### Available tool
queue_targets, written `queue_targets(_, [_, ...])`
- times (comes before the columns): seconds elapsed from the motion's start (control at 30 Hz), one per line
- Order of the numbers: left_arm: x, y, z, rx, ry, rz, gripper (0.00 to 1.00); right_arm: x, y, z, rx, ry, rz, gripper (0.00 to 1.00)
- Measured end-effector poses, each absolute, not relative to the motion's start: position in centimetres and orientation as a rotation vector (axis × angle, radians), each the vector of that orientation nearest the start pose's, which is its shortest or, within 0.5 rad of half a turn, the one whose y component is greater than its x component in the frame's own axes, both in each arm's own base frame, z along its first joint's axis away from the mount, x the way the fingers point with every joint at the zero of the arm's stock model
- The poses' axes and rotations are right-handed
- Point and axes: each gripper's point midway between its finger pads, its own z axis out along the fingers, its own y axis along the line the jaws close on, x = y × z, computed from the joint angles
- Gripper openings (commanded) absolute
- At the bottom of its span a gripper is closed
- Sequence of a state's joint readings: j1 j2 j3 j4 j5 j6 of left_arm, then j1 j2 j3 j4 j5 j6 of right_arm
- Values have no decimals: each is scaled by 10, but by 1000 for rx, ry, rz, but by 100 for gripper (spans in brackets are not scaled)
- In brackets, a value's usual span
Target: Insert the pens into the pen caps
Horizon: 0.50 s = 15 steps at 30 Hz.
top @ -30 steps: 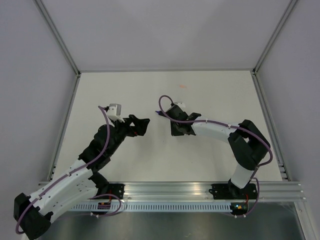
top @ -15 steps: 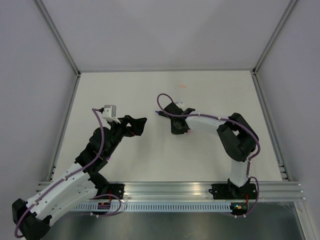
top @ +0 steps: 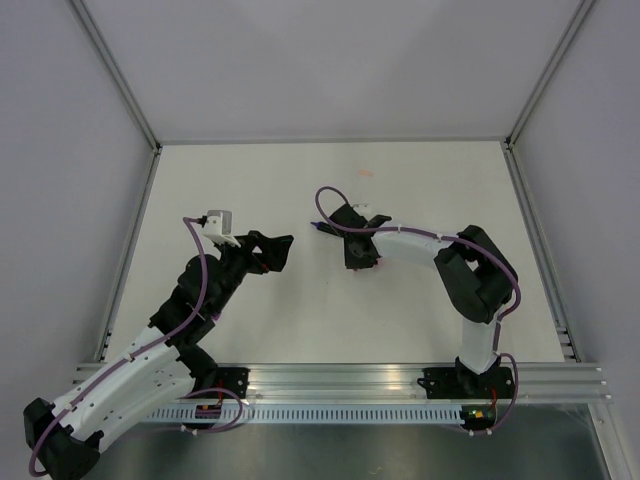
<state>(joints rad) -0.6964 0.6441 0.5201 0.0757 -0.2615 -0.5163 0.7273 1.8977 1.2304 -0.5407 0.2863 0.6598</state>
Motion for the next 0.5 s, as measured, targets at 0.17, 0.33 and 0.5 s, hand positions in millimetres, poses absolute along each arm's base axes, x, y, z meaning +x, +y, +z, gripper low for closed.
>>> queue_targets(0.17, [251,-177,252,-58,1667,-718,100,306,235,16,-23,2708,-22,30])
queue_targets(0.33, [251,-177,251,-57,1670,-717,100,306,230,32,-27,2709,-33,36])
queue_targets(0.5, [251,-177,251,-58,1669,-716,100,315,231,79,-55,2643,22,44])
